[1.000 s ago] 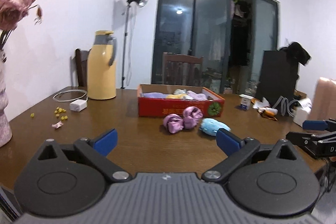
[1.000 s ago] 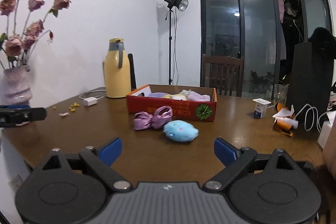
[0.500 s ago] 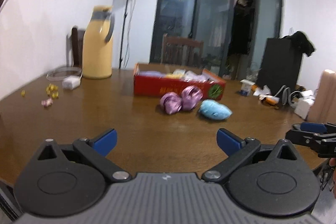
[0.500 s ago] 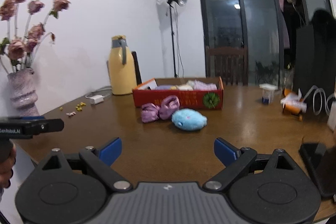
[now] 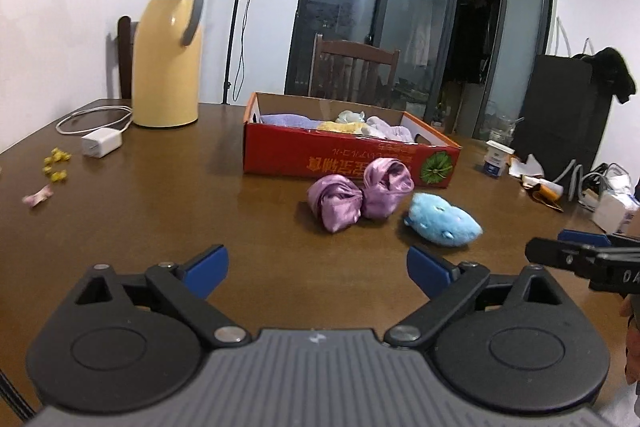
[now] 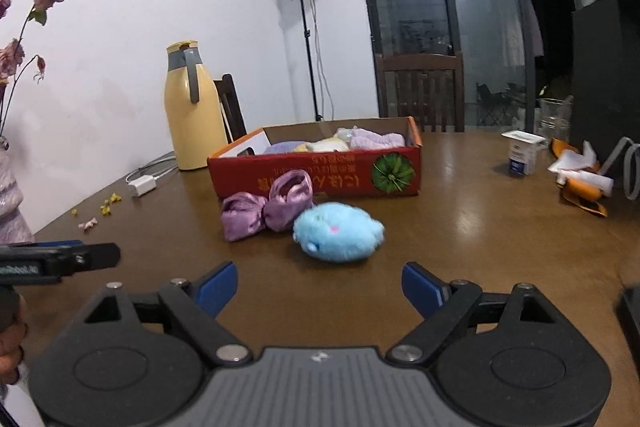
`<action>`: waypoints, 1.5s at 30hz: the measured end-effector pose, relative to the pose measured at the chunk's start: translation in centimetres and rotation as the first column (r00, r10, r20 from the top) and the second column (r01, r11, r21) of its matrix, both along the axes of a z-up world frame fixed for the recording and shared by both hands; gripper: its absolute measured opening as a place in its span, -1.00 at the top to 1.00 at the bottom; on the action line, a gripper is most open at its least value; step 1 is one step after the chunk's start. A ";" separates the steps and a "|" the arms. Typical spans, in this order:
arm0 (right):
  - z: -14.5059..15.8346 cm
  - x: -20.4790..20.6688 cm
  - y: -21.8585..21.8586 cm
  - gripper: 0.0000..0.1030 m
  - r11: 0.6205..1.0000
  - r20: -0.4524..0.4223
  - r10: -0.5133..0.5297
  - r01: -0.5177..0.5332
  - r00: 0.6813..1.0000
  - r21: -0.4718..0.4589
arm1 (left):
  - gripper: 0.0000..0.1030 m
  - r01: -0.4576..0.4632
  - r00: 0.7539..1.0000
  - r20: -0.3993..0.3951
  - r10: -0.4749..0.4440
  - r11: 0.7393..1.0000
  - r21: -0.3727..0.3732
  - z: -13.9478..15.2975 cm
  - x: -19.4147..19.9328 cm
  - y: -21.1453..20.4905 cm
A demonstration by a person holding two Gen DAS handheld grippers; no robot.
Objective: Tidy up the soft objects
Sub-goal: 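Close both grippers on the purple satin bows, then lift and carry the purple bows with both grippers over the red box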
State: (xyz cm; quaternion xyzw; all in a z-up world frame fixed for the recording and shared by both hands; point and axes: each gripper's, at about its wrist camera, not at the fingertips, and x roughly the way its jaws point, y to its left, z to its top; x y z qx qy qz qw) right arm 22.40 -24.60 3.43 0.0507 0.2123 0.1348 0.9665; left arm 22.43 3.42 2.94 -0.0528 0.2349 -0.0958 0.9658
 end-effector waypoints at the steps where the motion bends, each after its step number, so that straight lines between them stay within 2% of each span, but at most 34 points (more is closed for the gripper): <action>1: 0.0 1.1 0.0 -0.72 1.000 -0.009 0.006 -0.006 1.000 0.024 | -0.79 0.000 1.000 -0.003 0.000 1.000 -0.001 -0.2 1.0 -0.2; 3: 0.0 3.5 0.0 -0.59 0.998 -0.032 0.015 -0.013 0.999 0.064 | -0.67 0.004 1.000 -0.022 -0.005 1.000 -0.013 -0.5 3.5 -0.6; 9: 0.1 11.0 0.9 -0.52 0.994 -0.054 0.028 -0.022 0.998 0.109 | -0.37 0.039 0.995 -0.086 -0.046 0.996 -0.080 -1.5 11.1 -1.1; 11: -0.2 13.9 1.9 -0.52 0.994 -0.064 0.034 -0.027 0.997 0.102 | -0.35 0.020 0.996 -0.090 -0.027 0.997 -0.076 -2.0 13.2 -1.3; 13: -0.8 16.4 3.0 -0.42 0.996 -0.086 0.032 -0.025 0.996 0.081 | -0.30 -0.001 0.992 -0.123 -0.011 0.996 -0.093 -2.9 14.6 -1.2; 15: -1.7 18.2 4.1 -0.03 0.996 -0.118 0.059 -0.051 0.991 0.069 | -0.18 0.017 0.987 -0.154 -0.037 0.992 -0.128 -3.8 15.3 -0.9; 16: -2.3 18.8 4.5 0.10 0.996 -0.137 0.072 -0.063 0.988 0.069 | -0.16 0.026 0.985 -0.168 -0.048 0.991 -0.134 -4.1 15.4 -0.8; 17: -2.9 19.2 4.8 0.27 0.994 -0.148 0.084 -0.073 0.985 0.076 | -0.08 0.036 0.984 -0.167 -0.060 0.989 -0.143 -4.2 15.3 -0.7; 18: -3.5 19.3 5.0 0.36 0.993 -0.151 0.091 -0.079 0.984 0.085 | 0.03 0.049 0.984 -0.163 -0.073 0.988 -0.148 -4.3 15.3 -0.7; 19: -3.7 19.1 5.2 0.38 0.993 -0.138 0.095 -0.085 0.986 0.077 | 0.11 0.062 0.983 -0.162 -0.086 0.987 -0.151 -4.4 15.3 -0.7; 21: -3.6 18.8 5.4 0.48 0.993 -0.125 0.111 -0.105 0.986 0.054 | 0.42 0.095 0.980 -0.157 -0.121 0.981 -0.167 -4.4 15.1 -0.9; 26: -3.7 19.0 5.1 0.57 0.990 -0.131 0.124 -0.115 0.984 0.079 | 0.46 0.112 0.980 -0.147 -0.135 0.982 -0.154 -4.4 14.9 -1.3; 28: -3.8 19.0 4.8 0.68 0.986 -0.130 0.138 -0.124 0.982 0.107 | 0.49 0.117 0.980 -0.145 -0.139 0.982 -0.151 -4.3 14.7 -1.4; 30: -3.7 18.8 4.7 0.79 0.987 -0.119 0.132 -0.119 0.984 0.110 | 0.51 0.117 0.981 -0.140 -0.137 0.983 -0.142 -4.2 14.7 -1.6; 33: -2.7 16.9 5.3 0.90 0.995 -0.077 0.090 -0.087 0.993 0.051 | 0.56 0.089 0.981 -0.160 -0.112 0.986 -0.144 -3.5 13.9 -1.5; 36: -1.3 11.9 5.4 0.92 0.992 -0.003 0.101 -0.100 0.995 0.080 | 0.57 0.105 0.986 -0.109 -0.124 0.980 -0.170 -1.4 10.4 -1.2; 39: -0.7 6.5 5.1 0.92 0.992 0.027 0.096 -0.098 0.995 0.075 | 0.57 0.143 0.986 -0.069 -0.155 0.979 -0.148 0.0 6.4 -1.7; 45: -1.4 -0.4 2.6 0.92 0.993 -0.012 0.060 -0.059 0.998 0.098 | 0.57 0.230 0.967 -0.089 -0.240 0.967 -0.111 -0.2 -0.4 -4.2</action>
